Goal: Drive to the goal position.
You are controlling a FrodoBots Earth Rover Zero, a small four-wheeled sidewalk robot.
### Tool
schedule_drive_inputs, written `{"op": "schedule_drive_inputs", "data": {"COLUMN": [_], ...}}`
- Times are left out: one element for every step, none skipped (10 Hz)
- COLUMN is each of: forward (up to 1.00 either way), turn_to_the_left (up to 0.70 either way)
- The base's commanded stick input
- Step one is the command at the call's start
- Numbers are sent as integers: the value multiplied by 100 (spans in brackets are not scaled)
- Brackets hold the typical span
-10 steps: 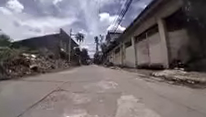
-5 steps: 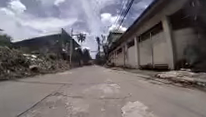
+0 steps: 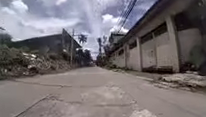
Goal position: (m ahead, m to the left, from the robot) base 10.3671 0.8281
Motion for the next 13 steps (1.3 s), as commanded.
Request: {"op": "schedule_drive_inputs", "data": {"forward": [50,50,50,50,50,50,50,50,50,50,50,50,50], "turn_to_the_left": [0,0,0,0,0,0,0,0,-14,-38,-50,-50,-42]}}
